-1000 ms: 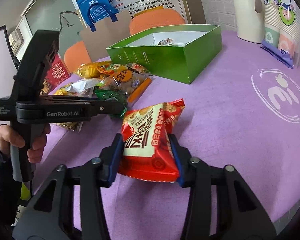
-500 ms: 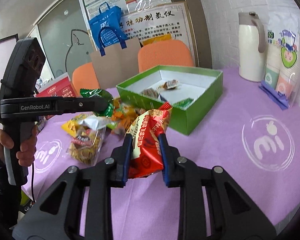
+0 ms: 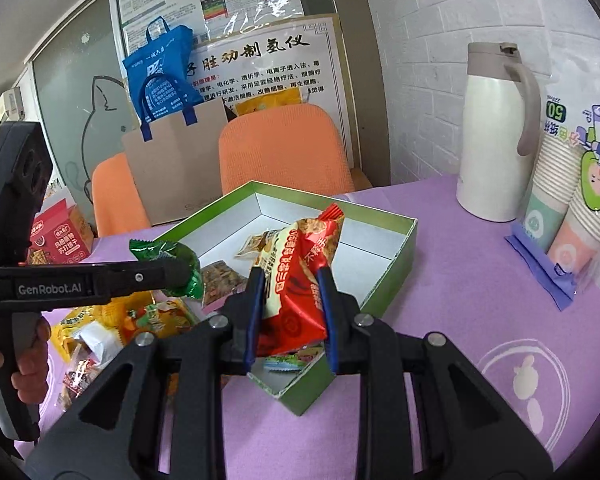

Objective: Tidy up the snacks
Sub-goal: 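Carry the red bag into the green box with right tool while left tool drops a green candy in, then withdraw both tools from the green box, then move the open right tool onto the orange round-labeled snack bag, then grasp the yellow chip bag with left tool while right tool grasps the orange bag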

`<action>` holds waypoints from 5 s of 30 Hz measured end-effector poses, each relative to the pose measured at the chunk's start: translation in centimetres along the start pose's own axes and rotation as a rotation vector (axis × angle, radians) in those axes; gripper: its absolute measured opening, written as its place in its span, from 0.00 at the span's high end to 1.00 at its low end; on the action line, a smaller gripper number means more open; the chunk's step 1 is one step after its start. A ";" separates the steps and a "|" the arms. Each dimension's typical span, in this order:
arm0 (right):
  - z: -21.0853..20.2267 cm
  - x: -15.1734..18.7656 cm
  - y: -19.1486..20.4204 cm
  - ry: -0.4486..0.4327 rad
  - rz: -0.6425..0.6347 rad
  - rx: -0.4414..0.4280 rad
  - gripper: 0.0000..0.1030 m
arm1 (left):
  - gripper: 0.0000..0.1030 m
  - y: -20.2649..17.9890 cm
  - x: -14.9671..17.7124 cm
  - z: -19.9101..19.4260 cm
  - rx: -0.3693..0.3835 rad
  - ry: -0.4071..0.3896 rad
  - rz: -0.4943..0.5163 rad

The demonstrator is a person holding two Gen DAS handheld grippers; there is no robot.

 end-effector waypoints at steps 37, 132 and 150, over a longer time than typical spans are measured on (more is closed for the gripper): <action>-14.2 7.3 7.6 -0.277 0.009 -0.126 0.01 | 0.03 2.3 14.8 -16.0 -0.132 -0.233 0.017; 1.7 13.8 9.3 0.361 -0.233 -0.060 0.36 | 0.12 17.3 21.1 -13.7 -0.275 -0.103 -0.109; 0.9 13.0 9.3 0.338 -0.257 -0.110 0.34 | 0.18 21.9 18.5 -6.1 -0.317 0.117 -0.117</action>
Point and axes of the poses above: each gripper's, at about its wrist camera, not at the fingertips, and z roughly the way its jaws point, y to its left, x to its underside, the point moved 6 cm from there along z, roughly the way its jaws point, and after that the axes turned 13 degrees about y, right-handed, at the moved point
